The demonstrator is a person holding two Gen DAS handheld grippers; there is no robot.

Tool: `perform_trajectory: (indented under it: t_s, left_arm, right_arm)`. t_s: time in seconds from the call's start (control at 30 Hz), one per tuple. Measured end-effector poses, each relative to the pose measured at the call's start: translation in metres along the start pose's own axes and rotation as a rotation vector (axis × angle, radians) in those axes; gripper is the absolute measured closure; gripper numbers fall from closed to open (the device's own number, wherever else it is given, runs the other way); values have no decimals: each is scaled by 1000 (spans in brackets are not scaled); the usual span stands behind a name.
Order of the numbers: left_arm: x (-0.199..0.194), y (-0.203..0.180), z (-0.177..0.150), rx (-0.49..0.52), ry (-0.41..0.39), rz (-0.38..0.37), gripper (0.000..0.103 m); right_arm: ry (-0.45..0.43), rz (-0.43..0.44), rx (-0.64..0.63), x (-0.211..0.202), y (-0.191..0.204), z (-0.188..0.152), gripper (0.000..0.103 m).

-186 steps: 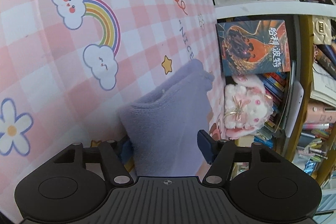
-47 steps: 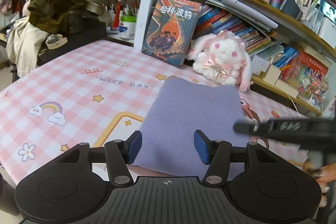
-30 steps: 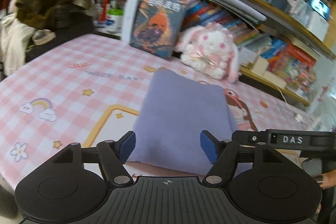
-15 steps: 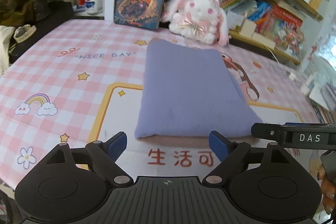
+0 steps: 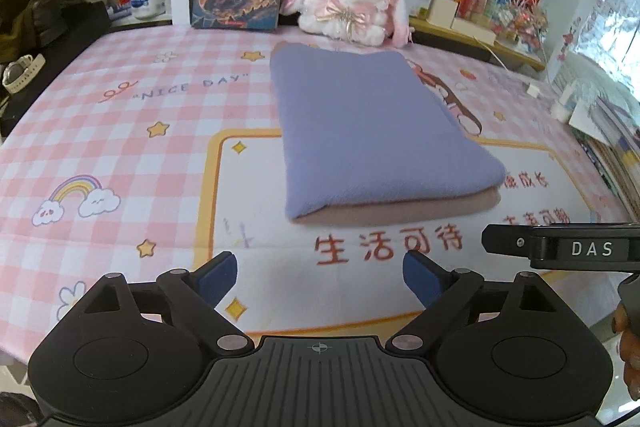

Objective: Fold clothes
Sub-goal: 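Withdraw both grippers from the folded sweater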

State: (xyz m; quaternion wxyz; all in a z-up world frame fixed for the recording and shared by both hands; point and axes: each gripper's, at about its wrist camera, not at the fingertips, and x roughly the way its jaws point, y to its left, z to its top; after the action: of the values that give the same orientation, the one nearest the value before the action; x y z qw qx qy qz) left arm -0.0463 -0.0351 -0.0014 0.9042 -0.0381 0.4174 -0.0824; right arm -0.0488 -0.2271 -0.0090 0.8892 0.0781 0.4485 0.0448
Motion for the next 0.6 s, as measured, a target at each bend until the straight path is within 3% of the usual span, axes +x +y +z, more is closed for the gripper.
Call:
perform_trajectory:
  t_s: [0.6]
  left_arm:
    - [-6,31,-11,-30,26,-54,11]
  right_arm:
    - [10,-37,22,-8,25,-18,11]
